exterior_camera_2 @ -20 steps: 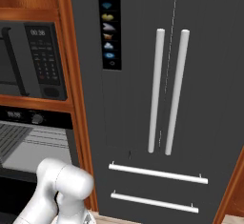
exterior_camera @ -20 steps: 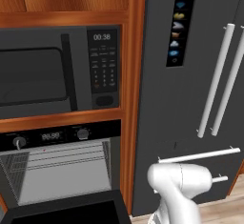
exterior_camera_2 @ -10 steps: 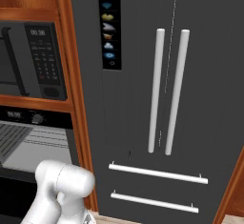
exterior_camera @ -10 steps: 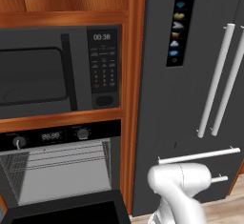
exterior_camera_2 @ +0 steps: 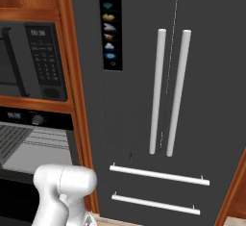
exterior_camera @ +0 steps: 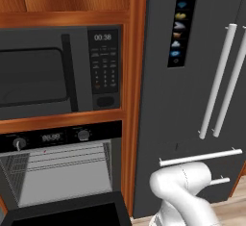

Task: Take the fish from the oven and place it on the plate on the counter.

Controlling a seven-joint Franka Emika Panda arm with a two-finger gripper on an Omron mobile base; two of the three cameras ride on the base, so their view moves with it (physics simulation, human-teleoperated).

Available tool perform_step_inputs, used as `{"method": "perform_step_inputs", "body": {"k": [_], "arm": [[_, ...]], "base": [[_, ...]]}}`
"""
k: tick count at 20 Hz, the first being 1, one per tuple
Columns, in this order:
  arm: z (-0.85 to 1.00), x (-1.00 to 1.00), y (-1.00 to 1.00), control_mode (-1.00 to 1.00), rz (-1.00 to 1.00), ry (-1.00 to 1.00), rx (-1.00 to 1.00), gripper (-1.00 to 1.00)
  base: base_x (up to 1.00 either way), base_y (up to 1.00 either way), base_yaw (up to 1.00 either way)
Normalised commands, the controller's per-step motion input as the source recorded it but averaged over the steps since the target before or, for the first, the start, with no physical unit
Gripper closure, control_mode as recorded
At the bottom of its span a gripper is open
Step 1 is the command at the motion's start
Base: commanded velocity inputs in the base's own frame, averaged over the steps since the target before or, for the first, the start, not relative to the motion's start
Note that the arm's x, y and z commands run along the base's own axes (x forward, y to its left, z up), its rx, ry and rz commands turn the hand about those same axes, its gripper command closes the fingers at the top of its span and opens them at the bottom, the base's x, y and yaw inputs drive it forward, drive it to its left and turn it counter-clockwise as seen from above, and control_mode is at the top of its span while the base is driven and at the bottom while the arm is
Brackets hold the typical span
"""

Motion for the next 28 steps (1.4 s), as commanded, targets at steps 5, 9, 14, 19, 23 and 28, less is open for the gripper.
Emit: {"method": "perform_step_inputs", "body": {"k": [5,9,14,19,23,28], "arm": [[0.85,0.29,-0.02,-1.0,0.01,-0.01,0.07,1.0],[0.78,0.71,-0.03,-1.0,0.0,0.0,0.09,1.0],[0.68,0.87,-0.15,-1.0,-0.01,0.02,0.1,1.0],[0.59,0.88,-0.38,-1.0,-0.11,0.1,0.12,1.0],[0.75,0.79,-0.37,-1.0,-0.15,0.17,0.14,1.0],[0.69,0.63,-0.06,-1.0,-0.03,0.17,0.07,1.0]], "base": [[0.0,0.0,0.0],[0.0,0.0,0.0],[0.0,0.0,0.0],[0.0,0.0,0.0],[0.0,0.0,0.0],[0.0,0.0,0.0]]}}
